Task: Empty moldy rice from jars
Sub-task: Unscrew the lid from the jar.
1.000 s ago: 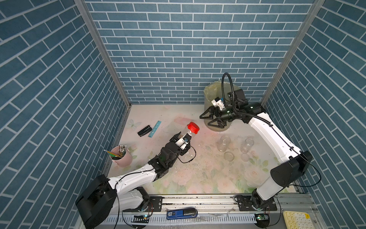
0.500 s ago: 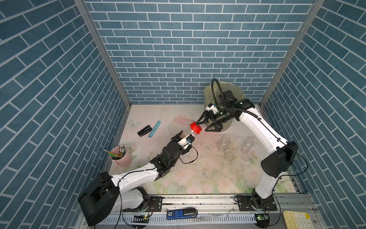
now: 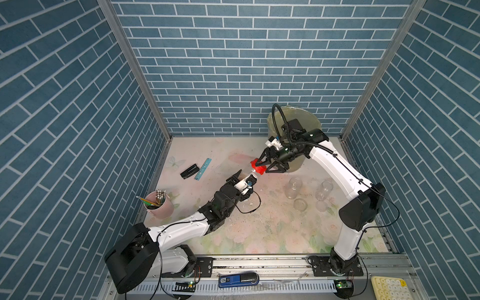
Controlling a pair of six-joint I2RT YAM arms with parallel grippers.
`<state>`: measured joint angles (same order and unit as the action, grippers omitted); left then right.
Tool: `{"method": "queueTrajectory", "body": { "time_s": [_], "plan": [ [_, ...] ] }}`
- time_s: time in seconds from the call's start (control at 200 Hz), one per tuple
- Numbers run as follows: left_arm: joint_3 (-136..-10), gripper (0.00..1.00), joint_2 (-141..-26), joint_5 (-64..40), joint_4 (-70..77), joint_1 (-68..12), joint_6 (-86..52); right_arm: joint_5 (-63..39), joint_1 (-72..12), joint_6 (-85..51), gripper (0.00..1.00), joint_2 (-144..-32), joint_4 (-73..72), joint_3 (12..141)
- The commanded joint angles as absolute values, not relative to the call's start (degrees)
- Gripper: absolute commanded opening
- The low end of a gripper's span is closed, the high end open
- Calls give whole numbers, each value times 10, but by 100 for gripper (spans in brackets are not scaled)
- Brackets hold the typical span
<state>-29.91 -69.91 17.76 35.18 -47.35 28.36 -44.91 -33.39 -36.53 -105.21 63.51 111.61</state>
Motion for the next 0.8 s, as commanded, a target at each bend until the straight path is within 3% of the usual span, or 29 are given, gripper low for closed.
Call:
{"method": "queueTrajectory", "body": {
  "time_s": [0.0,0.52,0.665,0.795],
  "plan": [
    [-320,41,-703,163,389,-478,285,-433,-337,-341,67,-1051,649,1121],
    [-341,40,-732,139,398,-490,286,-427,-336,-331,70,-1047,630,1115],
    [-341,40,-734,132,399,-490,286,-426,-334,-323,63,-1042,625,1109],
    [-339,39,-731,102,408,-489,269,-425,-329,-225,48,-1033,639,1108]
  ]
}}
